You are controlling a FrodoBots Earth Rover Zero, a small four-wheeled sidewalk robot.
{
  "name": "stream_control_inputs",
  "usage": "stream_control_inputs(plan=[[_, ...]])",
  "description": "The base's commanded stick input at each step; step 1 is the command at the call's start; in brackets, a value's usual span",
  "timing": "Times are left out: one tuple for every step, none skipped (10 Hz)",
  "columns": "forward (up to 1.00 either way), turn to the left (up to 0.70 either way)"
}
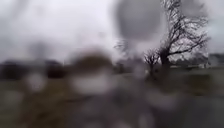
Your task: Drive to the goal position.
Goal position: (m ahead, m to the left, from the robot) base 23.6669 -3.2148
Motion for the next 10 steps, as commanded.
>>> stream_control_inputs(plan=[[0.85,0.00],[0.85,0.00],[0.85,0.00],[0.85,0.00],[0.85,0.00],[0.85,0.00],[0.85,0.00],[0.85,0.00],[0.85,0.00],[0.85,0.00]])
